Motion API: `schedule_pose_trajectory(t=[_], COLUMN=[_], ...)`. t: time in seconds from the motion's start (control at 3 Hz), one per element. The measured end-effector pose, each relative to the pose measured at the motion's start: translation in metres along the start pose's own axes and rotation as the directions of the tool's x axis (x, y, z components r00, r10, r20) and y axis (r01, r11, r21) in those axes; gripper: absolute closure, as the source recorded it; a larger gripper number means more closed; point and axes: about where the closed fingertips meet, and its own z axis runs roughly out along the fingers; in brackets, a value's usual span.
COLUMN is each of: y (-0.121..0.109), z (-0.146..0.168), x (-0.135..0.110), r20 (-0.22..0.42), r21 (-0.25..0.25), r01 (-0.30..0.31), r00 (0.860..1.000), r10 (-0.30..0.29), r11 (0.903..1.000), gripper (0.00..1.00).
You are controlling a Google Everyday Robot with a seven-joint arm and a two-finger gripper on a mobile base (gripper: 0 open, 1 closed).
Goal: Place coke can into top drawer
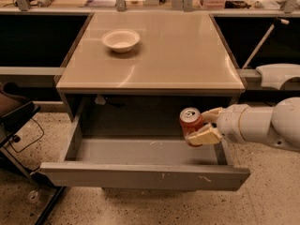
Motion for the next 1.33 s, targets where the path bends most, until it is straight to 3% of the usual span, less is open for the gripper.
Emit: schedule_pose_trajectory(t=[0.33,1.0,1.33], y=[0.005,0.028,0.03], z=[0.011,0.088,0.091], x=[0.005,0.035,0.033], r20=[-0.007,-0.065,-0.064], r21=[-0.038,-0.155,-0.162], r01=[-0.005,-0.028,-0.024], r00=[1.0,0.998,0.998], r10=[0.005,0.018,0.014], r11=[0.9993,0.9876,0.9865], gripper=[1.0,1.0,1.0])
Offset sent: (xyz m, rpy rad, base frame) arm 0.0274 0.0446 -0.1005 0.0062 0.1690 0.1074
